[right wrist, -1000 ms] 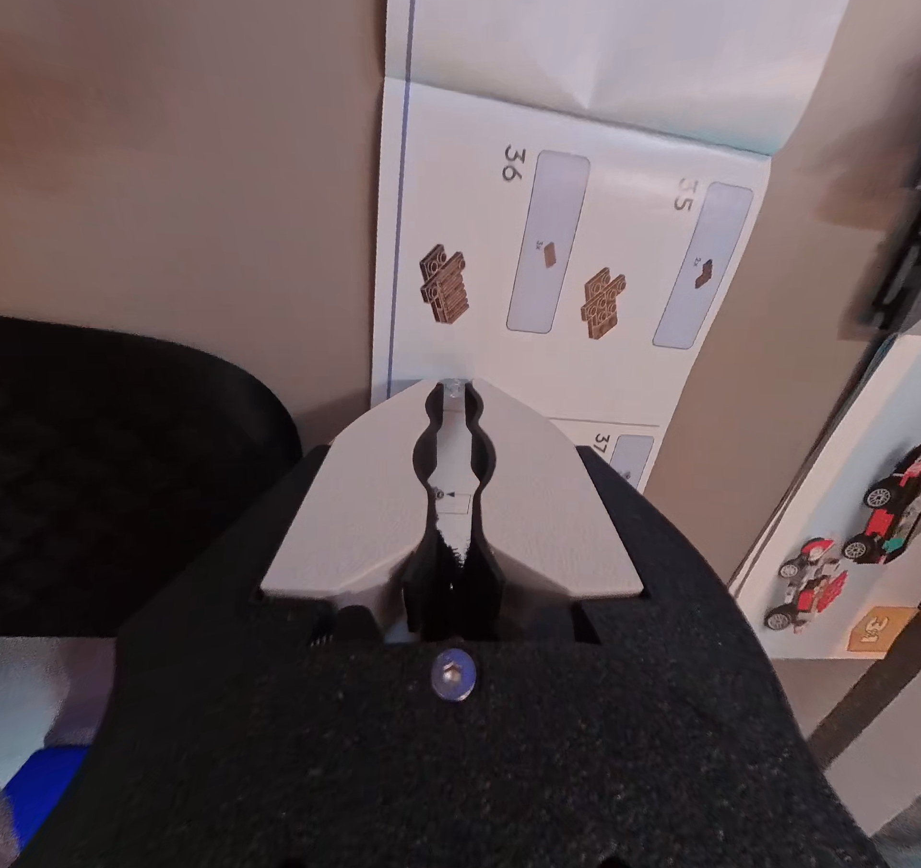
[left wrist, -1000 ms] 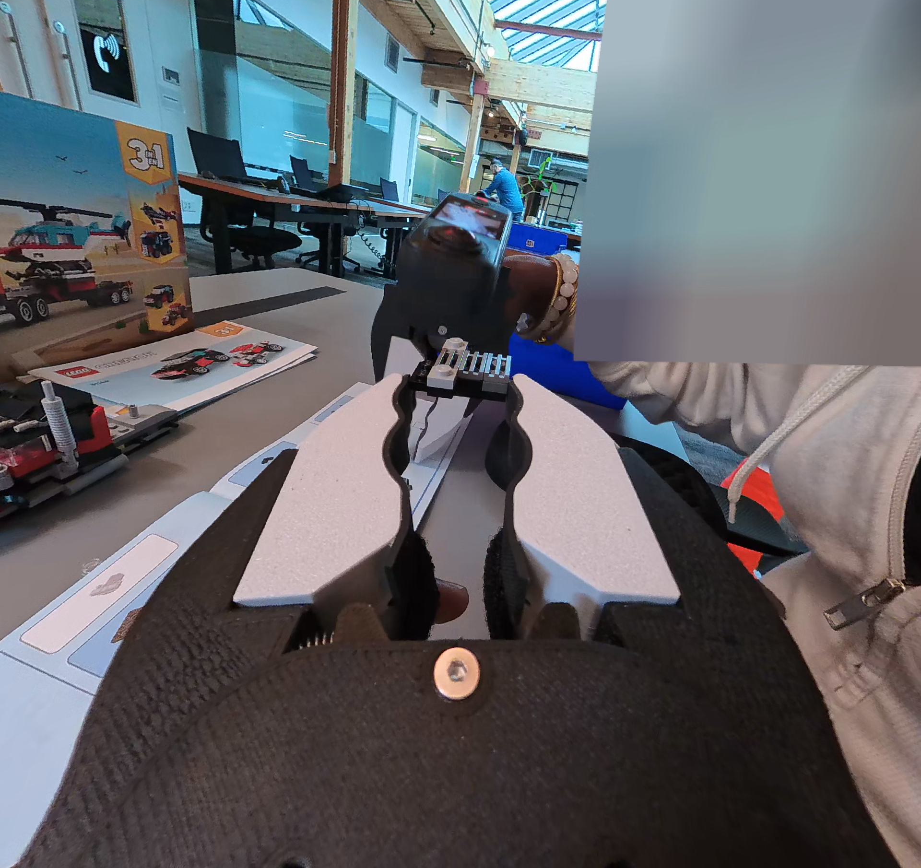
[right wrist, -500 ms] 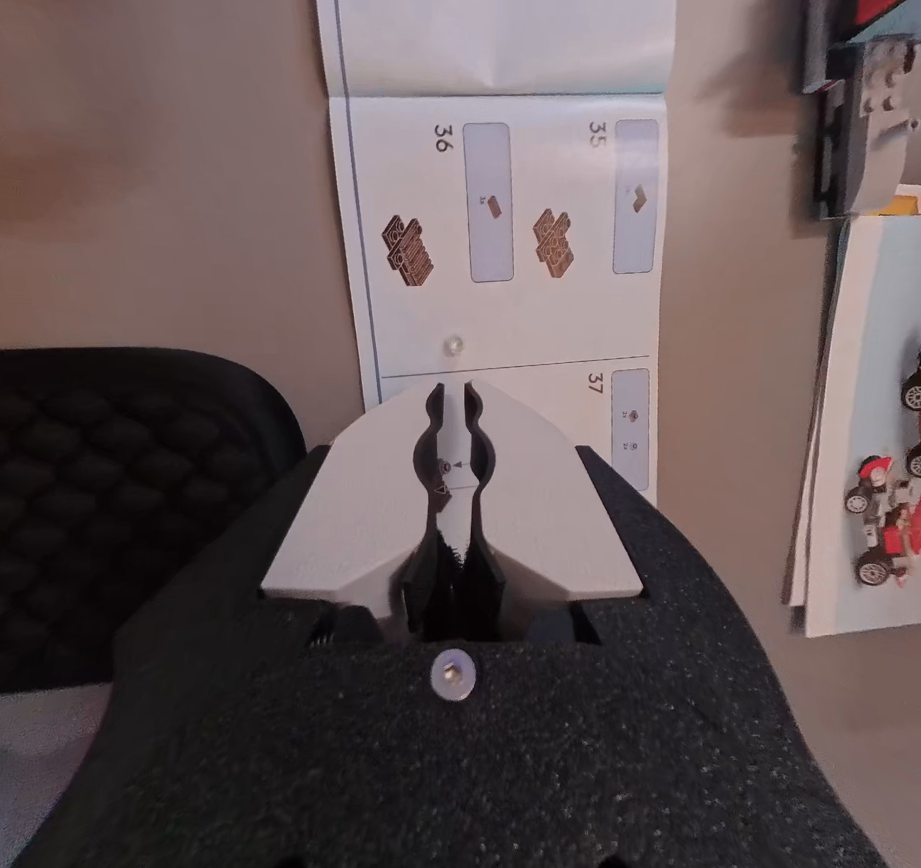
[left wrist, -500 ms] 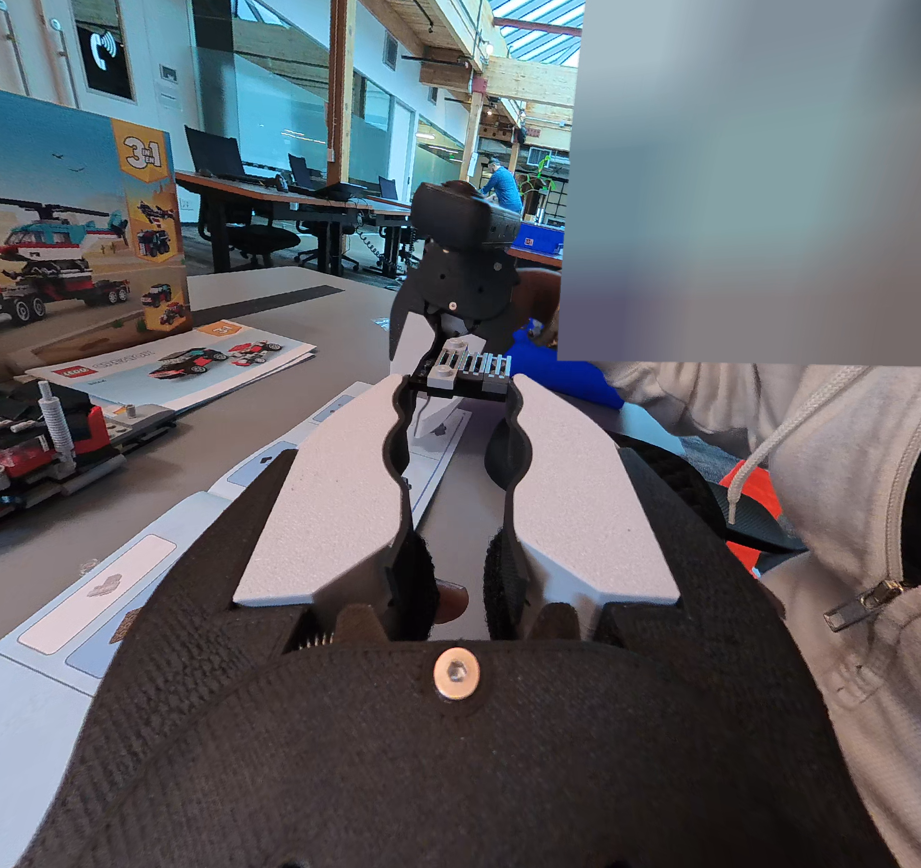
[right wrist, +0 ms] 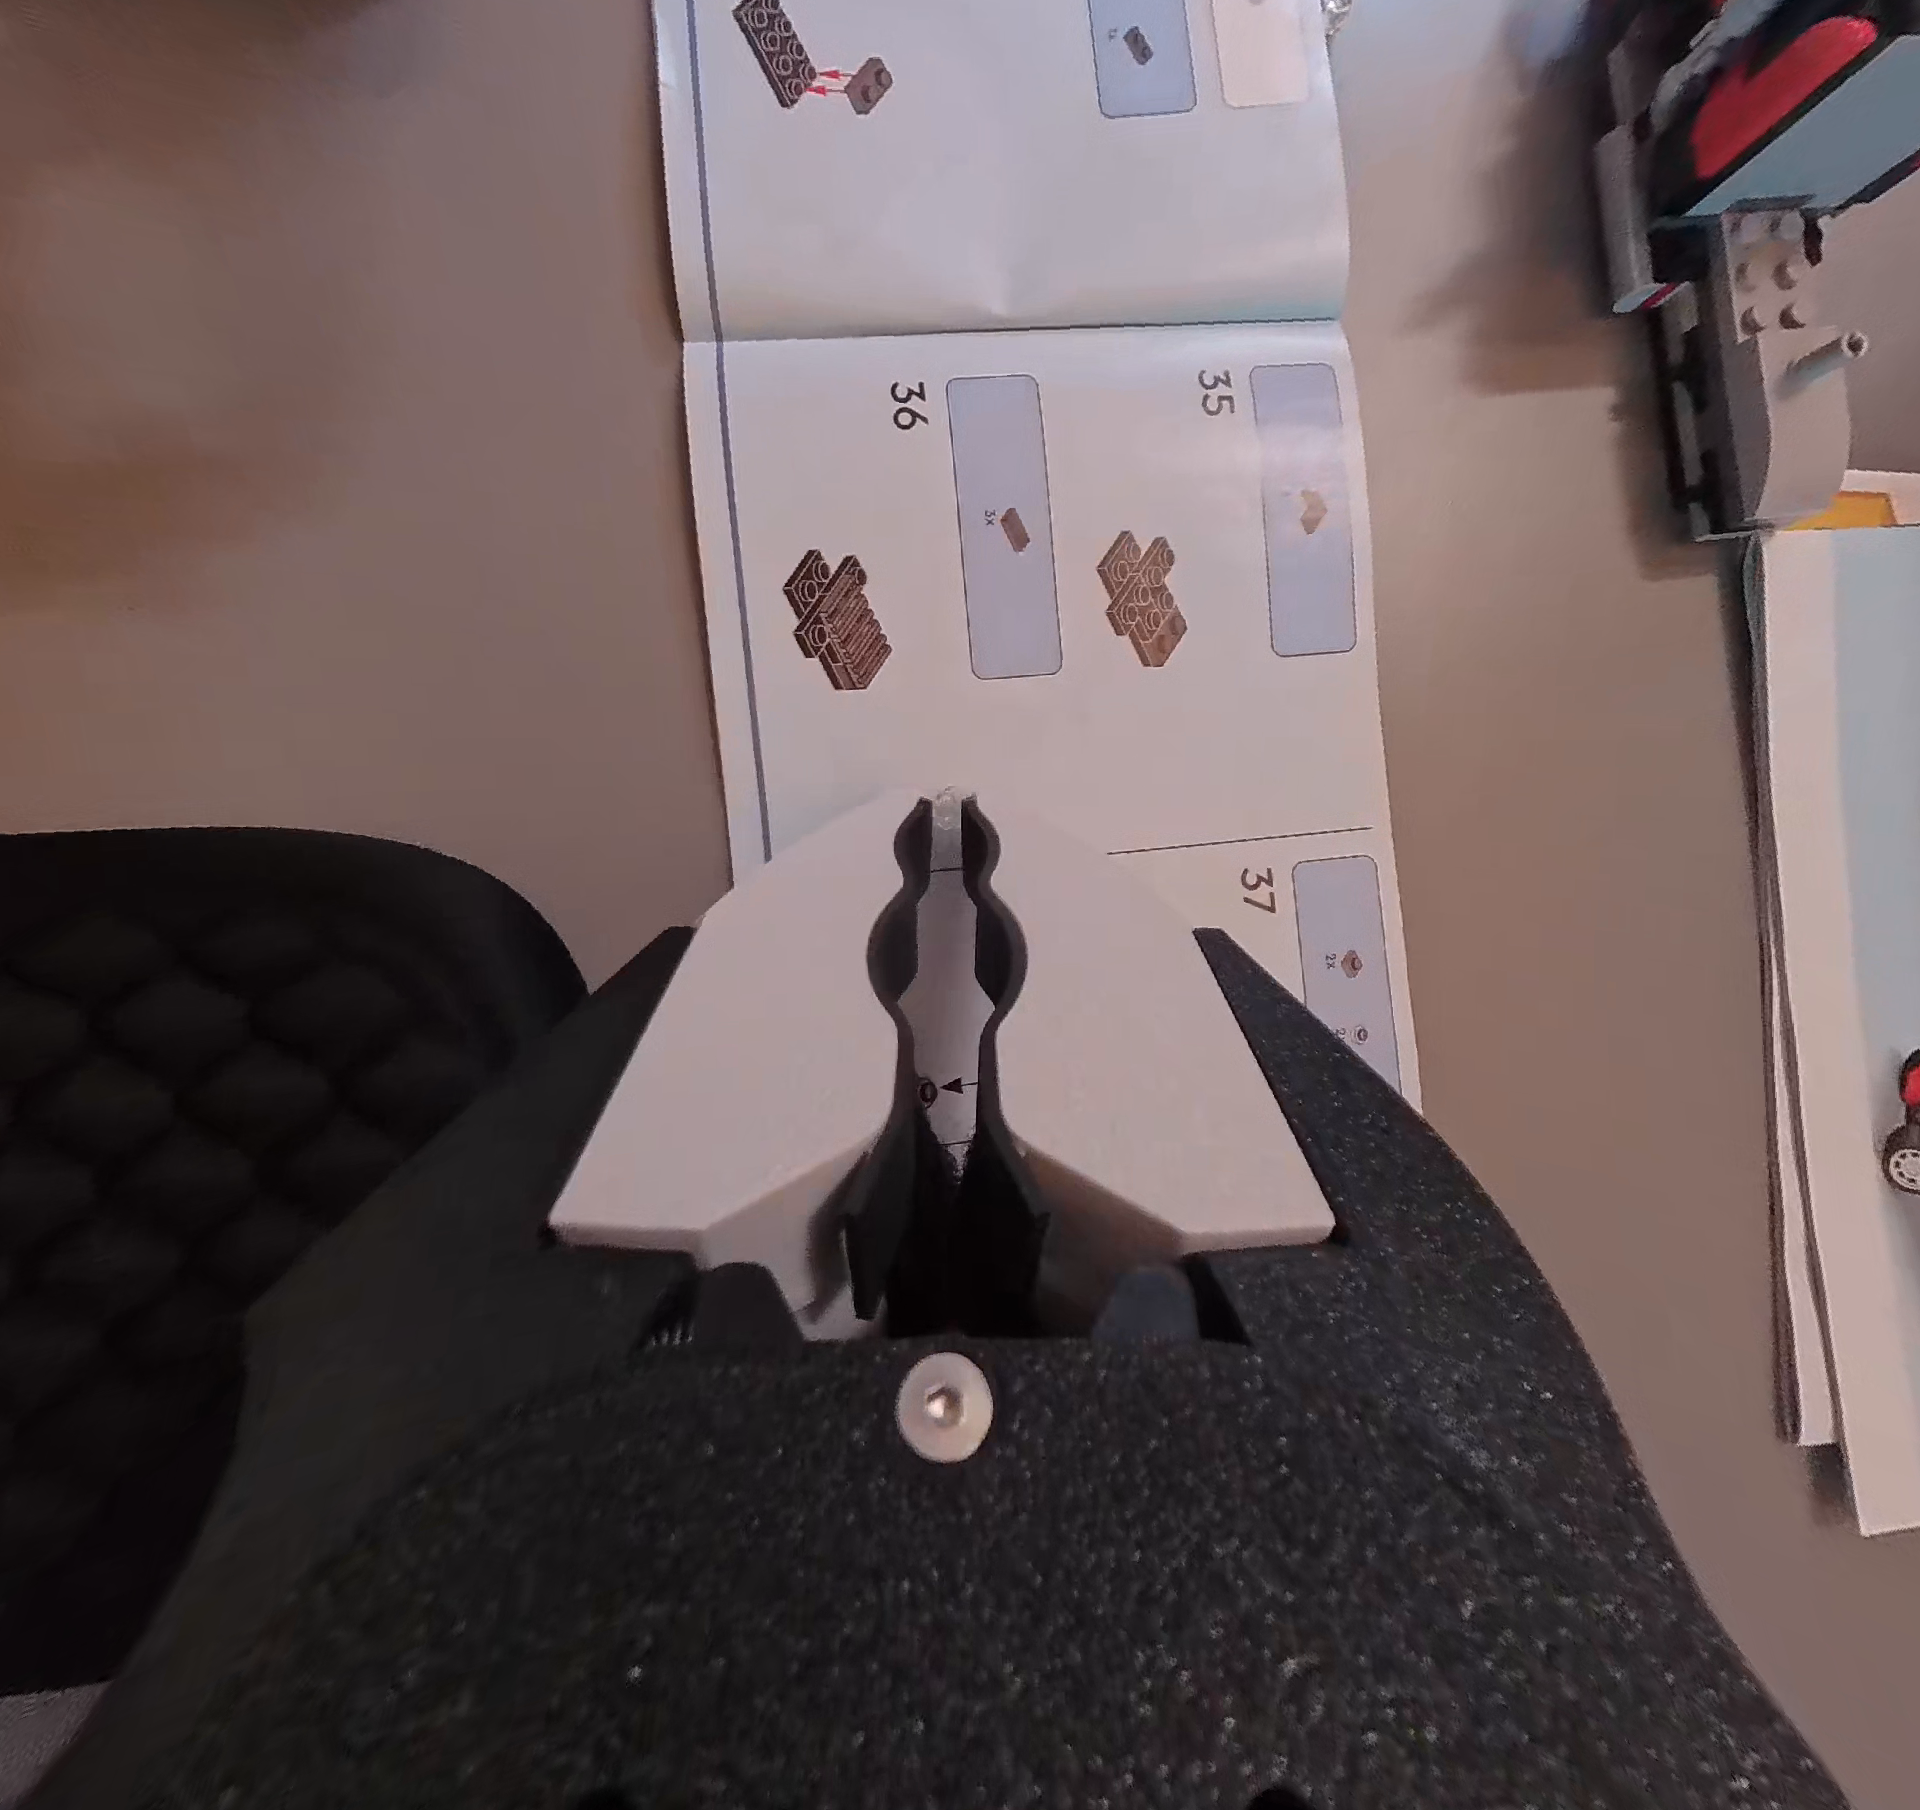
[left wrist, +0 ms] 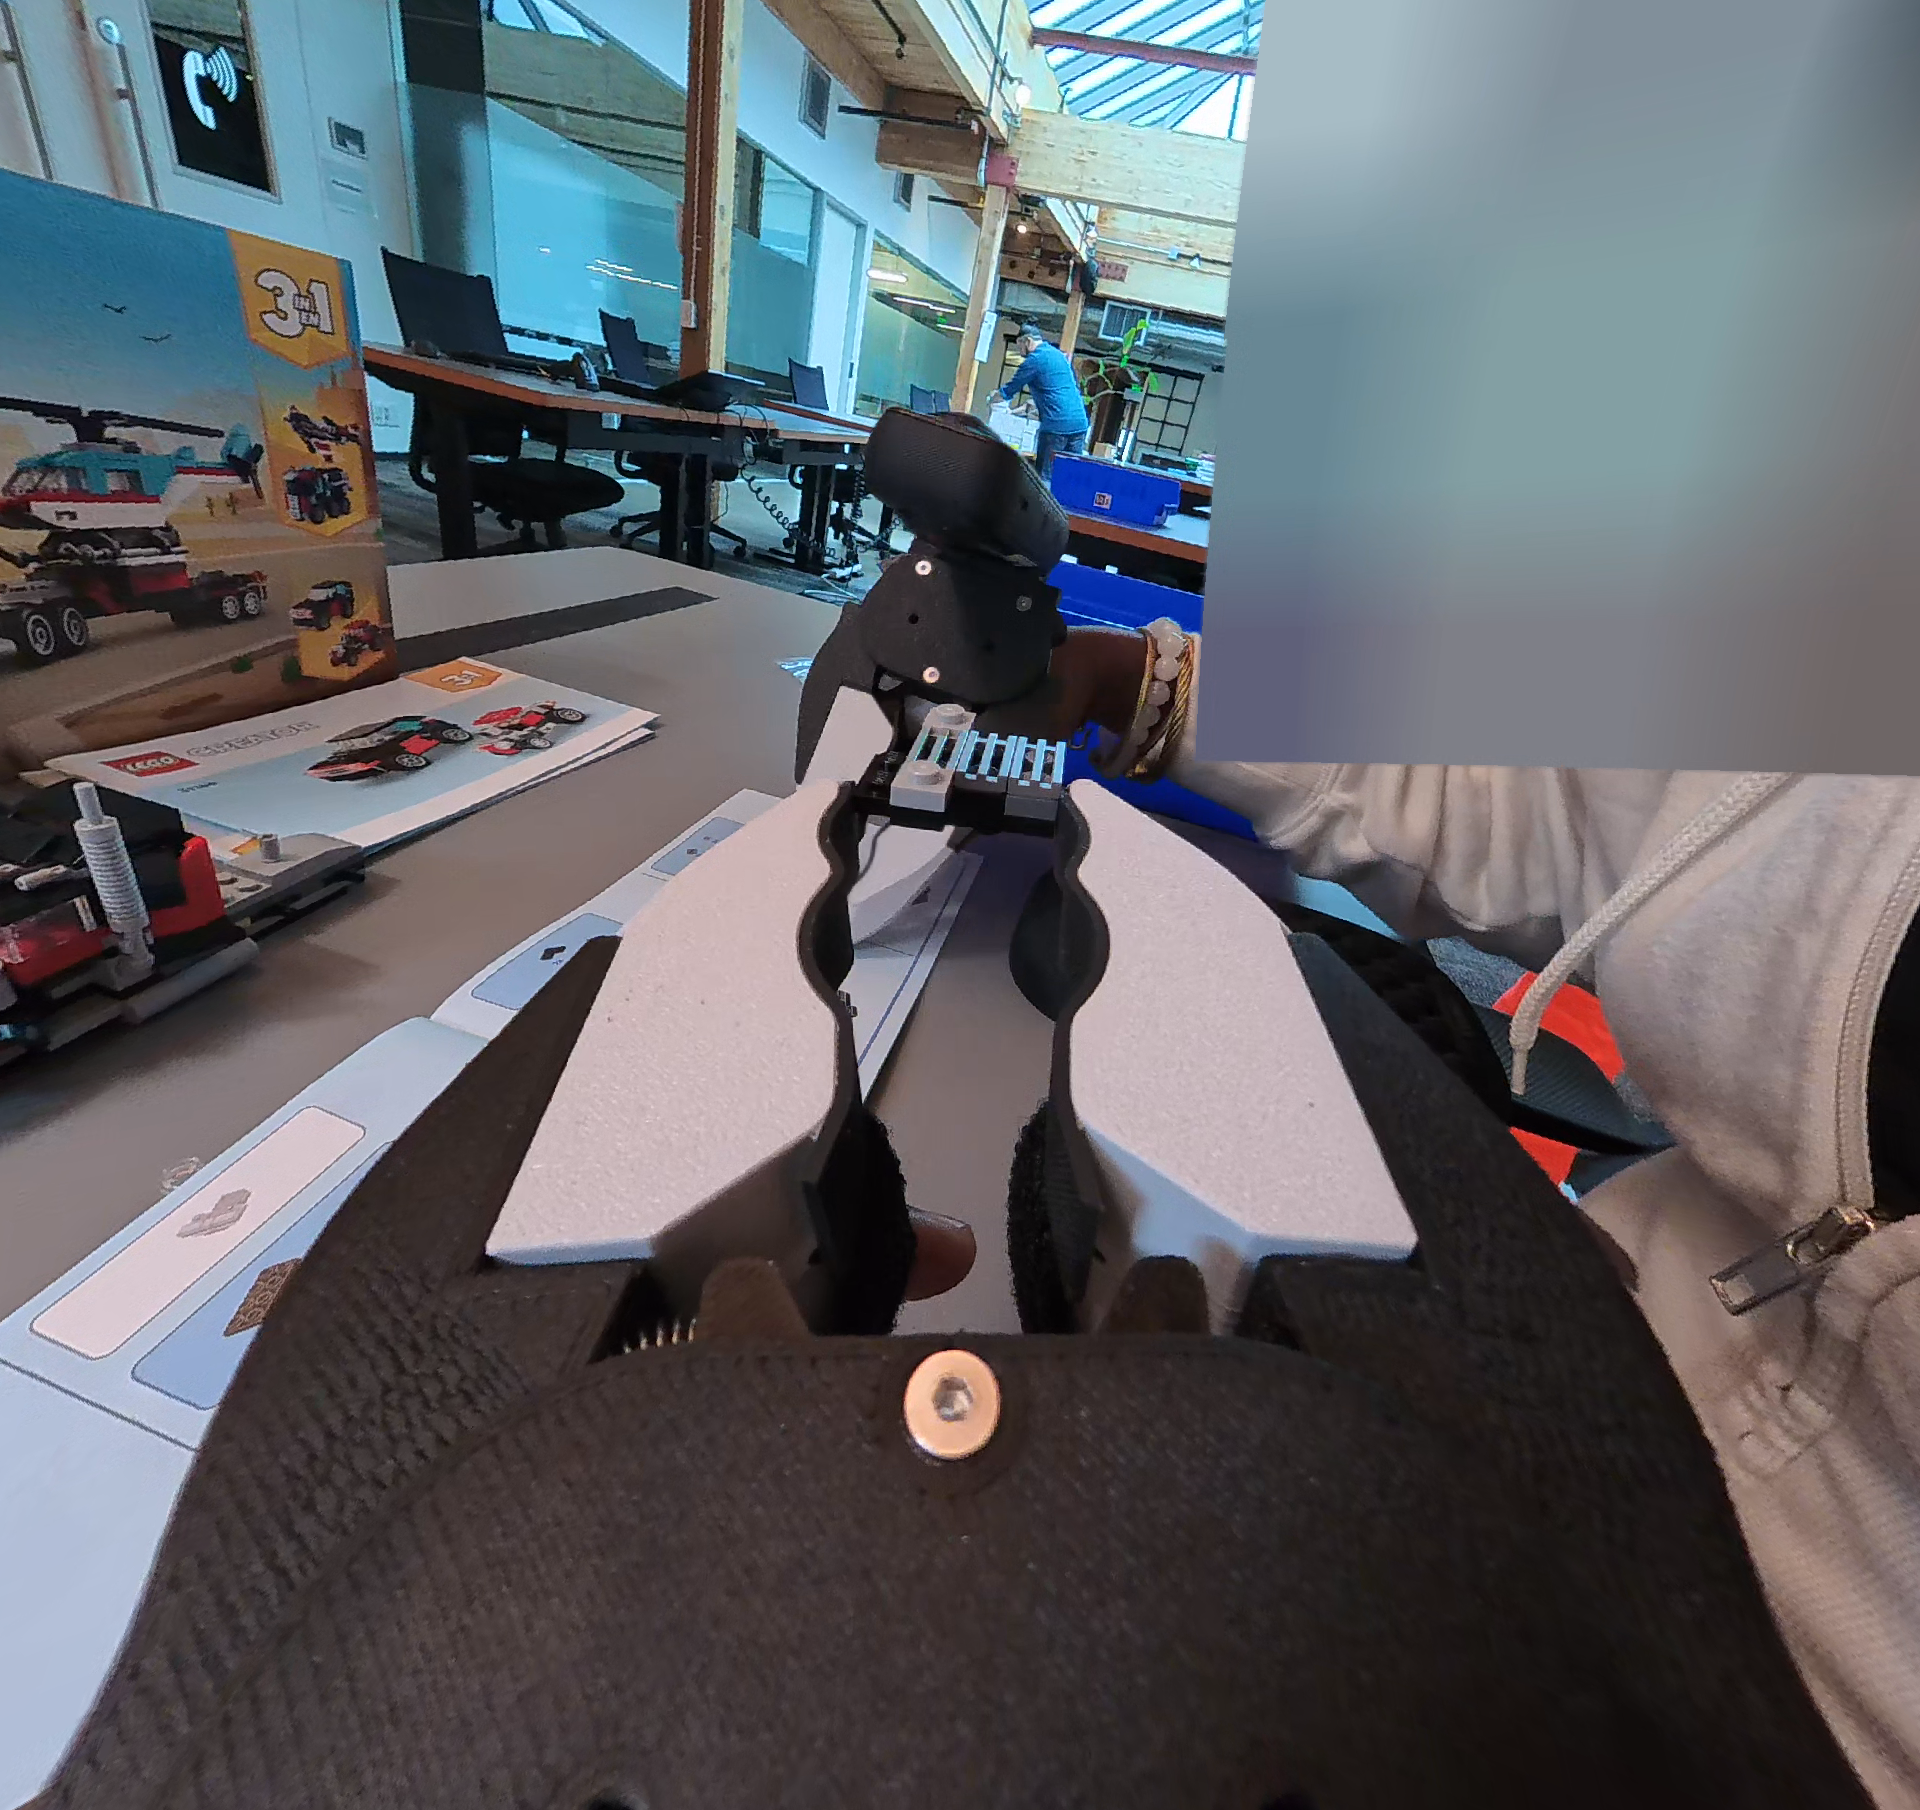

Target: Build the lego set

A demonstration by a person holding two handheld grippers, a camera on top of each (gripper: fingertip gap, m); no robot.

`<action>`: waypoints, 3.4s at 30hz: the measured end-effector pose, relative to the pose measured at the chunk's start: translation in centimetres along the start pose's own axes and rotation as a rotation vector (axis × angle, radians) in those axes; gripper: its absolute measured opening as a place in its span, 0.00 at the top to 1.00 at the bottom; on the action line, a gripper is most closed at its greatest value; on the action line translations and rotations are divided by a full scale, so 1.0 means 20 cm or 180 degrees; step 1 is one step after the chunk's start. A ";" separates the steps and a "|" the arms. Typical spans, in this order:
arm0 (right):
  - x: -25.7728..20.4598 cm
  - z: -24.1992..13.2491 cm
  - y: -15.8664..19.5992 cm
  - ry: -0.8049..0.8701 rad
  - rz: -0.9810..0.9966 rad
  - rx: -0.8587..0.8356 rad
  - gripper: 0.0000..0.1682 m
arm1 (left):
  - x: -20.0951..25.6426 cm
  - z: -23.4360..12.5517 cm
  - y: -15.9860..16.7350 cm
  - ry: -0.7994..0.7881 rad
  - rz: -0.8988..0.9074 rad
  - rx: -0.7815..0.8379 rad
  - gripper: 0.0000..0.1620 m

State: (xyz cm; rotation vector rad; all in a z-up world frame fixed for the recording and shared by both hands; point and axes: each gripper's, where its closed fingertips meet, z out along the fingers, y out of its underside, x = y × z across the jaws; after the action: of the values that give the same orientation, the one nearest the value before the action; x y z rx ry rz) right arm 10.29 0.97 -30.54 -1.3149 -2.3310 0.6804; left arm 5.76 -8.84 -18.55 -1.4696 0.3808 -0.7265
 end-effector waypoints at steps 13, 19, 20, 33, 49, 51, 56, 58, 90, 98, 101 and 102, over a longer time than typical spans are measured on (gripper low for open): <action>-0.06 -0.04 0.04 -0.0905 0.1184 0.0028 0.97 | 0.00 0.00 0.00 0.0010 -0.0028 0.0014 0.78; -0.01 -0.04 0.06 -0.0767 0.1154 -0.0023 0.94 | 0.00 0.00 0.00 0.0010 -0.0040 0.0017 0.78; -0.01 -0.04 0.06 -0.0740 0.1145 -0.0032 0.94 | 0.00 0.00 0.00 0.0009 -0.0043 0.0019 0.78; 0.08 -0.12 0.07 -0.0084 0.0496 -0.0027 0.96 | 0.00 0.00 0.00 0.0011 -0.0050 0.0018 0.78; 0.06 -0.09 0.10 0.0409 0.0214 -0.0030 0.97 | -0.01 0.00 0.00 0.0011 -0.0045 0.0010 0.78; 0.06 -0.08 0.09 0.0375 0.0201 -0.0014 0.97 | -0.01 0.00 0.00 0.0008 -0.0047 0.0016 0.78; 0.06 -0.07 0.08 0.0357 0.0133 -0.0074 0.97 | -0.01 0.00 0.00 0.0009 -0.0047 0.0011 0.78; 0.06 -0.06 0.09 0.0366 0.0116 -0.0119 0.97 | -0.01 0.00 0.00 0.0011 -0.0050 0.0012 0.78; 0.08 -0.35 0.21 0.0701 0.1268 -0.0365 0.94 | 0.02 0.01 0.01 0.0069 0.0033 -0.0064 0.78; 0.06 -0.14 0.12 0.0267 0.0772 -0.0522 0.94 | 0.03 0.02 0.03 0.0089 0.0103 -0.0137 0.78; 0.07 -0.11 0.10 0.0204 0.0679 -0.0544 0.95 | 0.03 0.02 0.03 0.0095 0.0095 -0.0145 0.78; 0.07 -0.11 0.11 0.0187 0.0649 -0.0566 0.95 | 0.03 0.02 0.03 0.0096 0.0091 -0.0144 0.78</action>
State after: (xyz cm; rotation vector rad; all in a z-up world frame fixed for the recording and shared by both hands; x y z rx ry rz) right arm 12.19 3.59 -29.92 -1.6451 -2.2738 0.4944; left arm 6.54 -8.98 -19.01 -1.4941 0.4428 -0.7219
